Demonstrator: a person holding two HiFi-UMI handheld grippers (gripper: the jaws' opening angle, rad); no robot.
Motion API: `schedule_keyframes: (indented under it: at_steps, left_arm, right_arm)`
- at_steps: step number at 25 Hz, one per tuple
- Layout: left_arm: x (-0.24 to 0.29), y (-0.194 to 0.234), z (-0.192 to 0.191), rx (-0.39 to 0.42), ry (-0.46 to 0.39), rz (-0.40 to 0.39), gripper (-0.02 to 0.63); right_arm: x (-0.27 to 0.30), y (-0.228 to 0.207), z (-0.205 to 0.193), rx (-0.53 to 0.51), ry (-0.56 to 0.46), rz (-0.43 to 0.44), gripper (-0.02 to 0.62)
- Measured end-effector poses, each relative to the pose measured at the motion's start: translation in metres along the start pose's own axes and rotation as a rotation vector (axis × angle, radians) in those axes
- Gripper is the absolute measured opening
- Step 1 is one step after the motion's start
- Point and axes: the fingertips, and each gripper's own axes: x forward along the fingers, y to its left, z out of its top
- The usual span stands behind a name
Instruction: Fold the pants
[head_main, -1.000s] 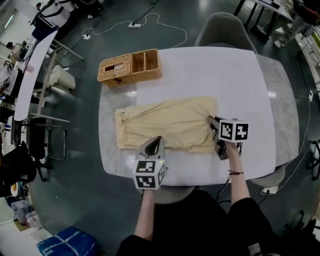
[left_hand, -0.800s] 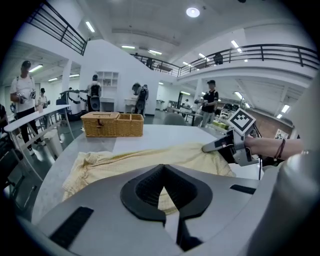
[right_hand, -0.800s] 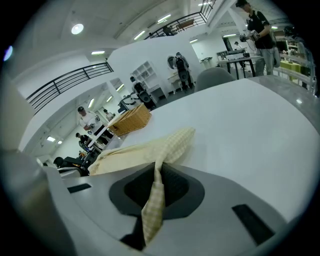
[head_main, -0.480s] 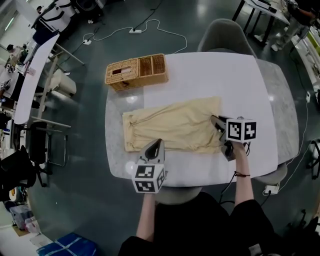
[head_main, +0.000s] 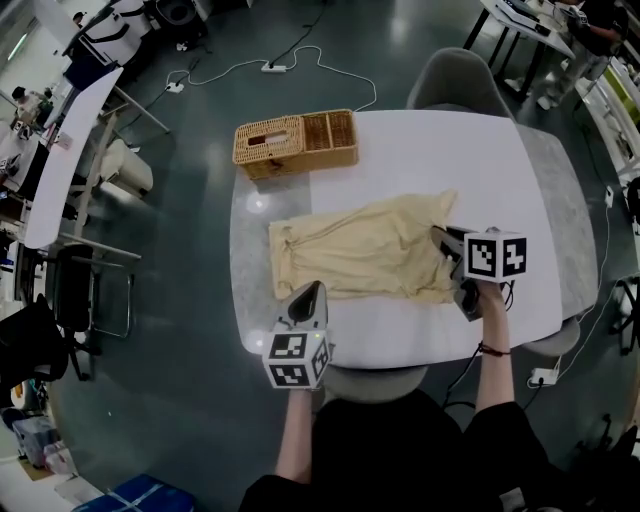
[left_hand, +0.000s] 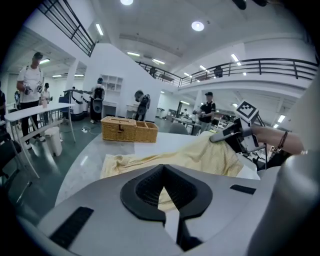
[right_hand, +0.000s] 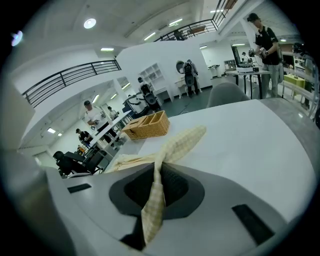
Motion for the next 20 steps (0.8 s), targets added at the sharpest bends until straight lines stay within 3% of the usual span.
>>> schedule_keyframes:
  at_steps: [20]
  left_arm:
    - [-0.049,0.072,-0.003,-0.029,-0.039,0.011,0.008]
  right_arm:
    - [0.025,0.113,0.015,-0.068,-0.018,0.016,0.032]
